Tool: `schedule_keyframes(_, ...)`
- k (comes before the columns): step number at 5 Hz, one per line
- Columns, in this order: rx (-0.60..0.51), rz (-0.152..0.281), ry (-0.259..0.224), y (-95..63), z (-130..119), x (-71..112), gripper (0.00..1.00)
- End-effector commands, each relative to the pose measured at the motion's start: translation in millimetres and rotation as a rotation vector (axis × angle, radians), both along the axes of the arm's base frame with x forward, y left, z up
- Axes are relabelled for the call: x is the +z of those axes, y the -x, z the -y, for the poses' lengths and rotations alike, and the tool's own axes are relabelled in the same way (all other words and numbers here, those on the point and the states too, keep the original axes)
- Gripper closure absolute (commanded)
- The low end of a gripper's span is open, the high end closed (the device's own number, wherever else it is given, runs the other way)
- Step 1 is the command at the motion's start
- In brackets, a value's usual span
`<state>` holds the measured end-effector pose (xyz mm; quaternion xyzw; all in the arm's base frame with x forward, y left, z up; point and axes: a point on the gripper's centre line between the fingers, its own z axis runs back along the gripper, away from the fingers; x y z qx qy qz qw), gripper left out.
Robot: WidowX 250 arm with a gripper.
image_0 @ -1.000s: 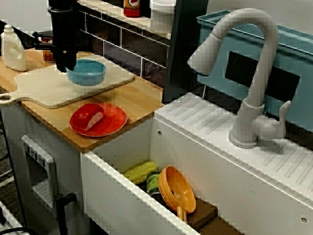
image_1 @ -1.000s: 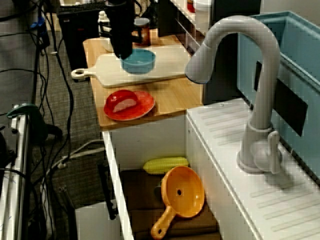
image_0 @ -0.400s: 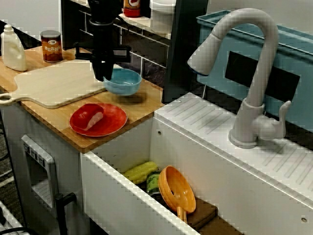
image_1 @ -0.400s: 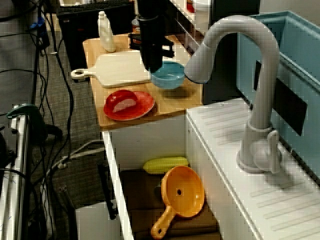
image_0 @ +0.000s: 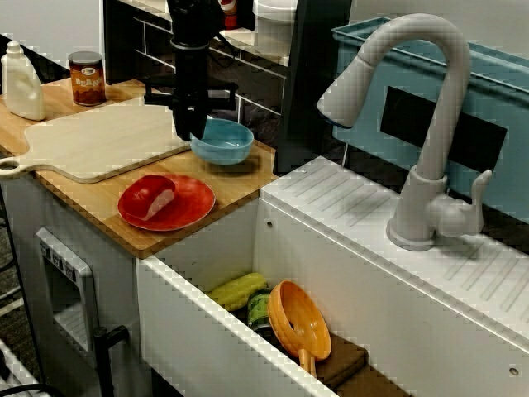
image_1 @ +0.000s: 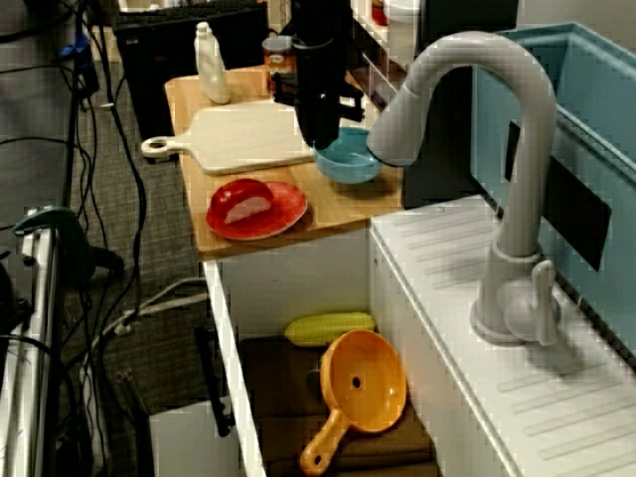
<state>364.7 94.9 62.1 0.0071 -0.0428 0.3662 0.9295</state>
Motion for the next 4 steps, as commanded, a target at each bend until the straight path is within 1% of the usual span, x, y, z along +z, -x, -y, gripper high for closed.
schedule_keyframes(1, -0.007, 0.027, -0.02, 0.2, -12.0, 18.0, 0.0)
schedule_keyframes(2, -0.007, 0.029, -0.013, 5.0, -16.3, 22.6, 0.0)
schedule_keyframes(3, -0.03, 0.001, 0.005, 9.7, -23.1, 29.5, 0.0)
schedule_keyframes(4, -0.056, 0.019, 0.013, 16.8, -30.5, 36.6, 0.0)
